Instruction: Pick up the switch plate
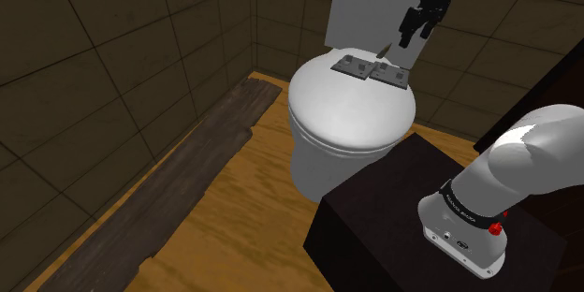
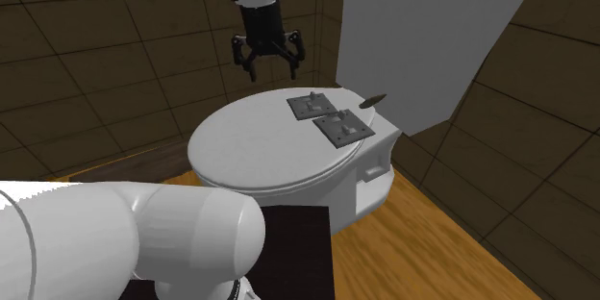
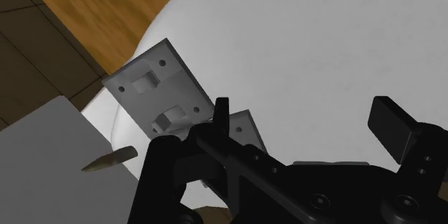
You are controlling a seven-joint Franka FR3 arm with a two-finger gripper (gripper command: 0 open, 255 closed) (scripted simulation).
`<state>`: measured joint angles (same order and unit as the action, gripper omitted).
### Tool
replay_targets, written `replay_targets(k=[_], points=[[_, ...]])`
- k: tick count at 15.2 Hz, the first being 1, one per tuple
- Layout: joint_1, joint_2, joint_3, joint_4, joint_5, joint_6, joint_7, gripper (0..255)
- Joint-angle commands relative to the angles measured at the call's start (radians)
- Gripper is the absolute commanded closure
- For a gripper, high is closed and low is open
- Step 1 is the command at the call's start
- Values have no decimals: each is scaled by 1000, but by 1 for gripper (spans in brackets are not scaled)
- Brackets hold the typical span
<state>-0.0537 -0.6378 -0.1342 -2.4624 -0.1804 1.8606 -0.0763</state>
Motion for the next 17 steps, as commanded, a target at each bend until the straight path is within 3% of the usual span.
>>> replay_targets(k=[1,10,17], points=[[-17,56,-31,1,-17,56,-13,0],[-74,329,-153,46,-46,284,-64,0],[-110,576,-236,142,1,430,-131,0]])
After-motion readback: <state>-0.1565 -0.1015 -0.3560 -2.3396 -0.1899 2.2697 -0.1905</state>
